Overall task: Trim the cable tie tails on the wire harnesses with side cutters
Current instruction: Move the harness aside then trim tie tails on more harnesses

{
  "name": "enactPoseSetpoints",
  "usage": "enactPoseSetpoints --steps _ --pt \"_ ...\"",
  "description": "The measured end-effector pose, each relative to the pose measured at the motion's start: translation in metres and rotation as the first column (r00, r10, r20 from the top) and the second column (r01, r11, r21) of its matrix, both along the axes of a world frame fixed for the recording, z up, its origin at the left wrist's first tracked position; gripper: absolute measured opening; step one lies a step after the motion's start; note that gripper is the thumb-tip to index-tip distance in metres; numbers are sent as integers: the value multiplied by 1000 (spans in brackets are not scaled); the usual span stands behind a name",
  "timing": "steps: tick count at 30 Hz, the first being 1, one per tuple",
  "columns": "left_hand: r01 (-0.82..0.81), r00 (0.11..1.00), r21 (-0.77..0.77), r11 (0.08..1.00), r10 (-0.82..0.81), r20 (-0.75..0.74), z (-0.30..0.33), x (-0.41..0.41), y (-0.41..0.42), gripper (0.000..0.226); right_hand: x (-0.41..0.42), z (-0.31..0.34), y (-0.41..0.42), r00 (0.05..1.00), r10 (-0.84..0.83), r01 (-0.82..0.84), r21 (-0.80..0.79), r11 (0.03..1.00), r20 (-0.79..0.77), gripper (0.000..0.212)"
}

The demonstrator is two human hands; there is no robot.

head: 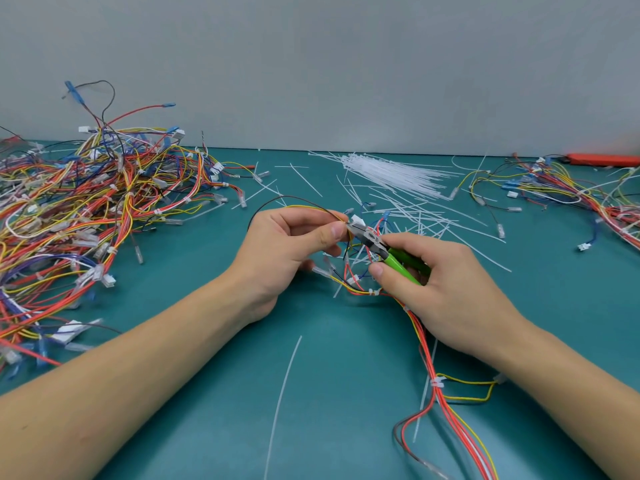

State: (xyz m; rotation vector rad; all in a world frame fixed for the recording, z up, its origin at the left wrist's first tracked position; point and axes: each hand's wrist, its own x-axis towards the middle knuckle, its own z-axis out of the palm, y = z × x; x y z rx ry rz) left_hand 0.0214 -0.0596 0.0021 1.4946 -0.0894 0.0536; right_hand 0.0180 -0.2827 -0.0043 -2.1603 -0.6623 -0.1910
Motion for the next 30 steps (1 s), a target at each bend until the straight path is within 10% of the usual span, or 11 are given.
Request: enactPoseSetpoints --steps 21,26,30 --pt "29 999 2 1000 -29 -16 -1 2 2 20 11 0 2 988 -112 126 141 982 -103 10" --pt "-23 999 -27 999 22 -50 -2 6 5 6 16 12 -6 897 -124 347 501 793 -425 15" --pt "-181 980 -123 976 169 -103 -3 10 2 7 25 23 -20 658 202 580 659 478 -725 28"
